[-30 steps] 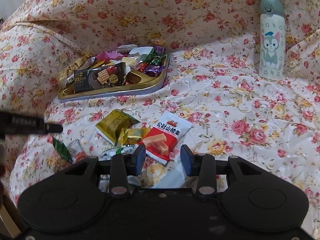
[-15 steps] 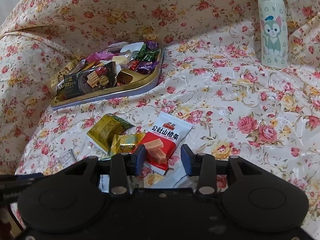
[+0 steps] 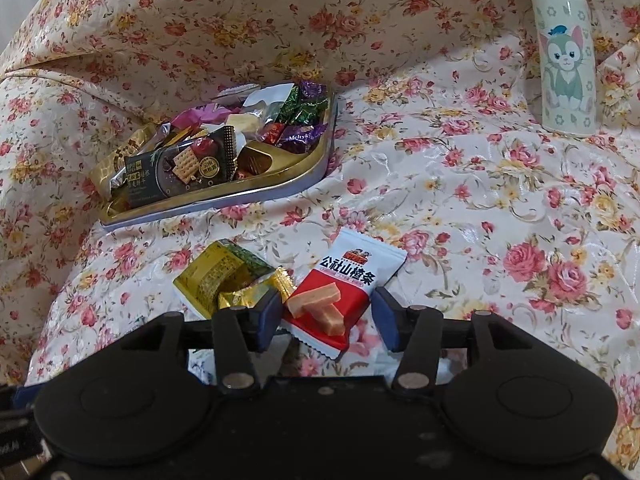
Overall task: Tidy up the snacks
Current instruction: 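Close the left tool on the green candy while the right tool grasps the red packet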
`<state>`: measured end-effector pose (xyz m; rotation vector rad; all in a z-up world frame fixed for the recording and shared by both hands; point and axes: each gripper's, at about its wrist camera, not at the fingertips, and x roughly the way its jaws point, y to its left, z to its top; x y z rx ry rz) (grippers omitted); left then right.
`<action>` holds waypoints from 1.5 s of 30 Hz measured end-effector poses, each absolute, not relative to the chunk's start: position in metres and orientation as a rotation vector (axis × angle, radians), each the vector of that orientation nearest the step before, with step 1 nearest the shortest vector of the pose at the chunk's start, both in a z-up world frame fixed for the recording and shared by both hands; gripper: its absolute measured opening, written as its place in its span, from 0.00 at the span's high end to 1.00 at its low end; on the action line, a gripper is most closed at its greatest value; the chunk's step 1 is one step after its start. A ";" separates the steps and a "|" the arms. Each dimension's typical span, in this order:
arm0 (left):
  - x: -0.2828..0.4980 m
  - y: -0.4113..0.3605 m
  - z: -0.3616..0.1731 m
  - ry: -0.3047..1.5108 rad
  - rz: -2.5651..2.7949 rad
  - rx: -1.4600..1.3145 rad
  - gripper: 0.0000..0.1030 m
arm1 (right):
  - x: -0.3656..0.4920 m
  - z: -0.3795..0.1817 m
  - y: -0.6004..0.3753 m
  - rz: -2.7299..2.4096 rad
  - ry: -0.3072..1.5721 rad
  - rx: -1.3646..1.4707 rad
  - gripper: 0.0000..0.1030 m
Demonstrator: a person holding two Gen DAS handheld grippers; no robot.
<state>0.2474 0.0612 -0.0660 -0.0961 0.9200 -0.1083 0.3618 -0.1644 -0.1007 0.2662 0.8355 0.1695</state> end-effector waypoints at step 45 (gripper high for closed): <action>0.235 0.021 -0.086 0.904 -0.131 0.035 0.55 | 0.356 -0.108 -0.169 0.114 0.738 -0.014 0.59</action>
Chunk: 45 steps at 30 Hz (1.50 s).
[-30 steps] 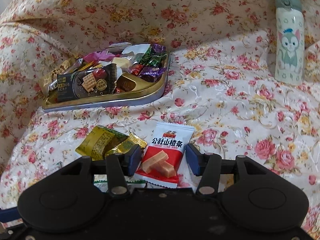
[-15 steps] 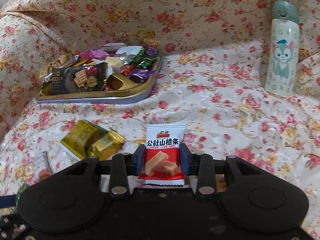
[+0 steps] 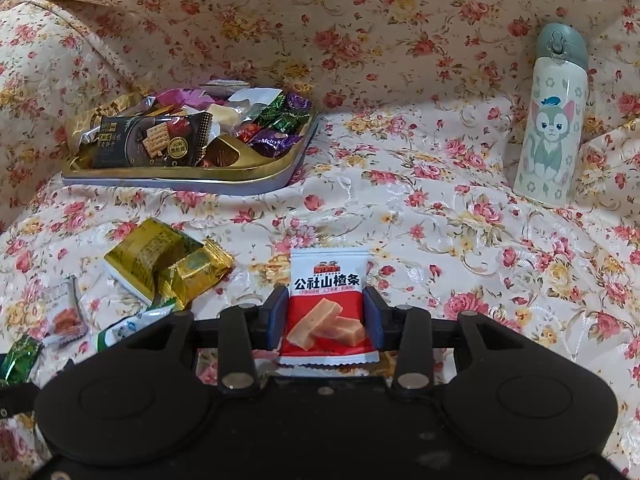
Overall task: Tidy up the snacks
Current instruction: 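Close the left tool on the green candy while the right tool grasps the red packet, then lift the green candy with the left tool while the right tool lifts the red packet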
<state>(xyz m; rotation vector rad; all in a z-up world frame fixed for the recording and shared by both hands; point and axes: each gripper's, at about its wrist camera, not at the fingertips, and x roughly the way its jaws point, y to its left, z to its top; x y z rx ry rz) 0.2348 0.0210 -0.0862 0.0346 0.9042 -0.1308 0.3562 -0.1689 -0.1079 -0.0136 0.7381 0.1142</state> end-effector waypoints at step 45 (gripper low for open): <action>0.242 0.031 -0.080 0.942 -0.115 -0.076 0.62 | 0.248 -0.092 -0.226 0.000 0.850 0.073 0.64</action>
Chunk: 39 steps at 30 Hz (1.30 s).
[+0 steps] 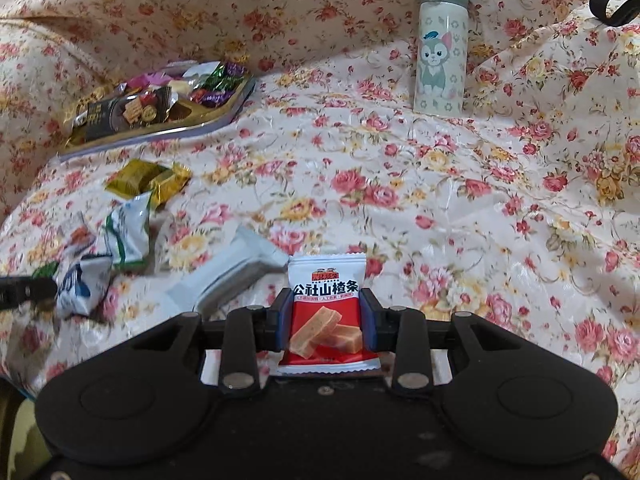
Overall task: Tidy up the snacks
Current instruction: 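Lift the green candy with the left tool while the right tool lifts the red packet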
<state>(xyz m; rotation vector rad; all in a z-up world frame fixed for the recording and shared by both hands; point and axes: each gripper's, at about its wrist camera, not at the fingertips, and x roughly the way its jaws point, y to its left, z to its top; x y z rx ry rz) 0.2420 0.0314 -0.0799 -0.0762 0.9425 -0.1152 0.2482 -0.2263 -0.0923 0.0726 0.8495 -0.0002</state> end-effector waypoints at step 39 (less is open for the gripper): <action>0.201 0.013 -0.036 0.971 -0.185 -0.053 0.75 | 0.208 -0.071 -0.218 0.050 0.857 0.105 0.65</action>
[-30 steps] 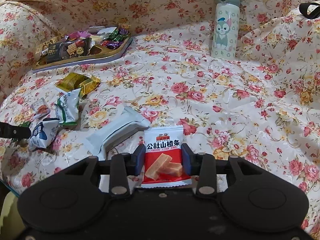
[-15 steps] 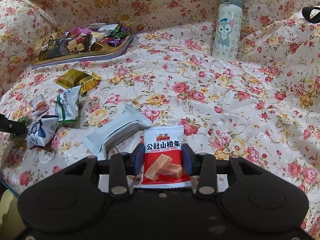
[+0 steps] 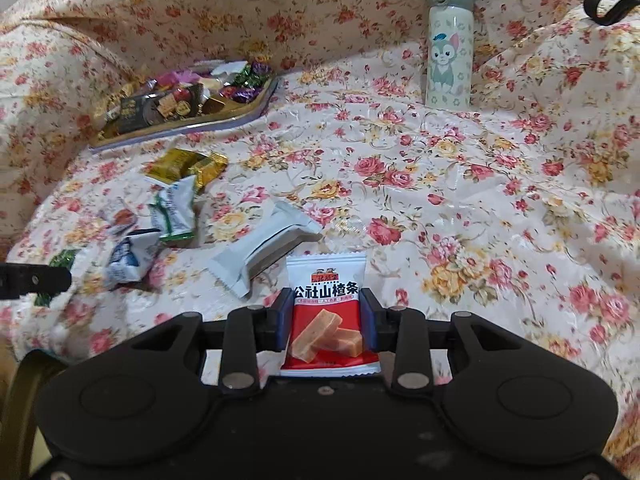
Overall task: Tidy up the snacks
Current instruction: 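Lift the green candy with the left tool while the right tool lifts the red packet, then carry the green candy and red packet with both tools over the gold tray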
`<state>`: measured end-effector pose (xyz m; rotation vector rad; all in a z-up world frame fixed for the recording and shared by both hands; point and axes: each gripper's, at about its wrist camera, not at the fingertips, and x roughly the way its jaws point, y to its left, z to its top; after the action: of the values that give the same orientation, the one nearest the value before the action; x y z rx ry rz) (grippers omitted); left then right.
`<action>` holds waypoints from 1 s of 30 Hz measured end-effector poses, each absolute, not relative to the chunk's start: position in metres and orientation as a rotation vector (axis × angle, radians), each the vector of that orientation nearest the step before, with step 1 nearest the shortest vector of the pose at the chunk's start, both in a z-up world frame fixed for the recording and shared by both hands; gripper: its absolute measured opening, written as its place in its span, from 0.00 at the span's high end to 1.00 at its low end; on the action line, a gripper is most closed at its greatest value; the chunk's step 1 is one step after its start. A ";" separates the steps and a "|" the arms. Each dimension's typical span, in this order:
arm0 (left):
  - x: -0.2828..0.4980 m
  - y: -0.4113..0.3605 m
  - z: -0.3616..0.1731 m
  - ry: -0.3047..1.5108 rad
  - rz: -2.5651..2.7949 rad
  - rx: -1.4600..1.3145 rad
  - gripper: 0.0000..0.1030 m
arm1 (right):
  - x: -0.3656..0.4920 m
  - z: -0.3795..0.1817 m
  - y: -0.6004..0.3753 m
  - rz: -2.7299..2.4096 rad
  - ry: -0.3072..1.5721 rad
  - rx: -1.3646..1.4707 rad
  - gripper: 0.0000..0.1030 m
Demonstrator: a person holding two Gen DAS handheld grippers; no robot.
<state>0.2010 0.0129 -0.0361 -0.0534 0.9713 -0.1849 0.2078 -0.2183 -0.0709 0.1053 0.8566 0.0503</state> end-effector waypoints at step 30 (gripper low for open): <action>0.077 -0.014 -0.048 1.088 -0.135 -0.013 0.75 | 0.058 -0.045 -0.194 0.174 0.911 0.163 0.65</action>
<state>0.0774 -0.0137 -0.0484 -0.0133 1.0884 -0.1354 0.0576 -0.1936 -0.0451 0.1632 0.9110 0.1741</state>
